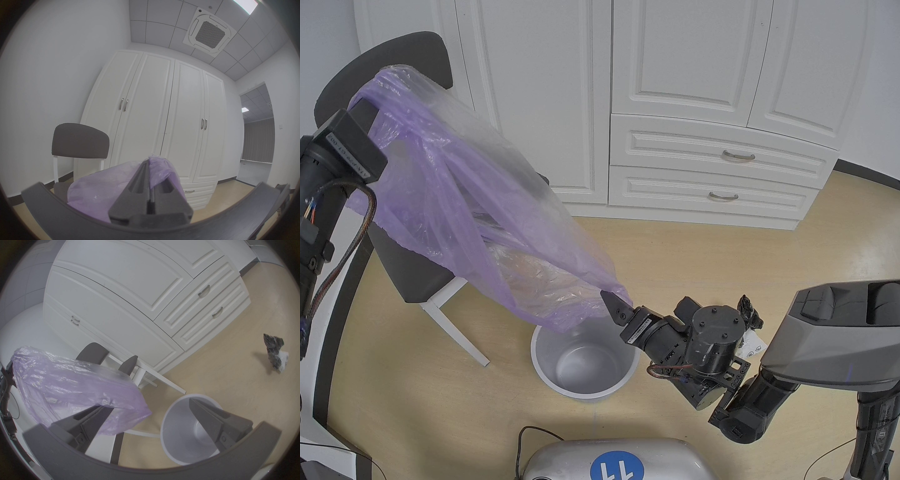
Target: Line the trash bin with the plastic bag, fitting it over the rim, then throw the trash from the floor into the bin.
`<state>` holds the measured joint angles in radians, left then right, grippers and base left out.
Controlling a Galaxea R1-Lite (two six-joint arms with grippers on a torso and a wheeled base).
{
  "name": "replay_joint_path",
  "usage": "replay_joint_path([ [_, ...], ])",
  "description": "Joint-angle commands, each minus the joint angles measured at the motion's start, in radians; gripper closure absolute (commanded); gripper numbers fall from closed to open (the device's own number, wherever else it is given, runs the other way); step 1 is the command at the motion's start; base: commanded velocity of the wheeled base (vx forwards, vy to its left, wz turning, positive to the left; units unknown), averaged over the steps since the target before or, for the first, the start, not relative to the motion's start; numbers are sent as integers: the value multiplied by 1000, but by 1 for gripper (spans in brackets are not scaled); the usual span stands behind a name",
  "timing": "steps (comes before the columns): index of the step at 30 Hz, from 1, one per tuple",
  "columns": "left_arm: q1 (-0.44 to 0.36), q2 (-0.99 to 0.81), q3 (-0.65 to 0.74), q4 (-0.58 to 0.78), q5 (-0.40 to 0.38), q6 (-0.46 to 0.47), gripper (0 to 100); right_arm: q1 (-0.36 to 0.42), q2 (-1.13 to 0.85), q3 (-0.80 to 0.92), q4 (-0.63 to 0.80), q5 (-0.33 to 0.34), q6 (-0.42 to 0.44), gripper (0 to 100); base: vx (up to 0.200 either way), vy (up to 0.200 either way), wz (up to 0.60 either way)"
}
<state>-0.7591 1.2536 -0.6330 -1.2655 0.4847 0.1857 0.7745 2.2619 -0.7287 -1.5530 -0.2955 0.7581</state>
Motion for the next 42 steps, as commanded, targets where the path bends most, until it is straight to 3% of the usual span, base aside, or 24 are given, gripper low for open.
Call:
replay_joint_path([
  [1,-3,1,1,0,0,1,100,-7,-24,-1,-18,-1,-10,0,0,0,0],
  [10,-3,0,1,0,0,1,100,-23,-10,-15,-18,-2,-14,0,0,0,0],
  [20,-22,0,7,5,2,1,100,-14,-2,31,-18,-10,-160,0,0,0,0],
  [42,-43,3,10,5,2,1,100,-6,13,32,-18,-11,-180,0,0,0,0],
])
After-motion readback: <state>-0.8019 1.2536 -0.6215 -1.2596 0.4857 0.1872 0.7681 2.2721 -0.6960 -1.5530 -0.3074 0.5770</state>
